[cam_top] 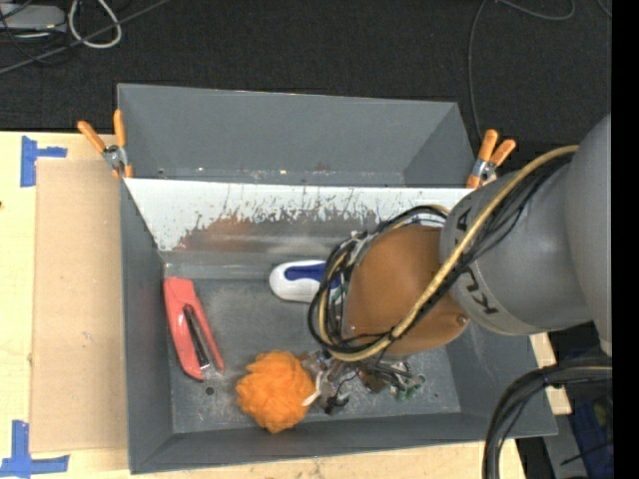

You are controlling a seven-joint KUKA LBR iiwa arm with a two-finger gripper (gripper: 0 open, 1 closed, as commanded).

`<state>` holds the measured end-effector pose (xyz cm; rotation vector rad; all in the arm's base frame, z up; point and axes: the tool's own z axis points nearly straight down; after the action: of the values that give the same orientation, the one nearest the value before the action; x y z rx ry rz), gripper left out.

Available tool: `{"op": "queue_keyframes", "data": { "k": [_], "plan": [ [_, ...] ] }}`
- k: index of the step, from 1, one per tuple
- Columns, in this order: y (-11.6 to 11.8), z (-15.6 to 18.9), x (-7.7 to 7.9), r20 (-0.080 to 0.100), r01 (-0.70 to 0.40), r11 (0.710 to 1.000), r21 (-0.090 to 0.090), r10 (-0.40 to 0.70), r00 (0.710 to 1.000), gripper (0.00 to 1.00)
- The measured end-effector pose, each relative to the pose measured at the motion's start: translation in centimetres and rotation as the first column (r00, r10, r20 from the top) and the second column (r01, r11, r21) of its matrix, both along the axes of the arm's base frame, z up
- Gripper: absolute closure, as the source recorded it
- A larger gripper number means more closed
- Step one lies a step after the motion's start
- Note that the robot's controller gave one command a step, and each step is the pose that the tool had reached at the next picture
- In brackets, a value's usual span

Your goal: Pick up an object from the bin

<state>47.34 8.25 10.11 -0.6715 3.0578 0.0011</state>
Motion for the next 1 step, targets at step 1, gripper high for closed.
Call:
{"op": "queue_keyframes", "data": {
  "k": [1],
  "plan": [
    [0.03,0.91,-0.03,-0.001,0.002,1.000,0.000,-0.002,1.000,1.00]
  ]
}}
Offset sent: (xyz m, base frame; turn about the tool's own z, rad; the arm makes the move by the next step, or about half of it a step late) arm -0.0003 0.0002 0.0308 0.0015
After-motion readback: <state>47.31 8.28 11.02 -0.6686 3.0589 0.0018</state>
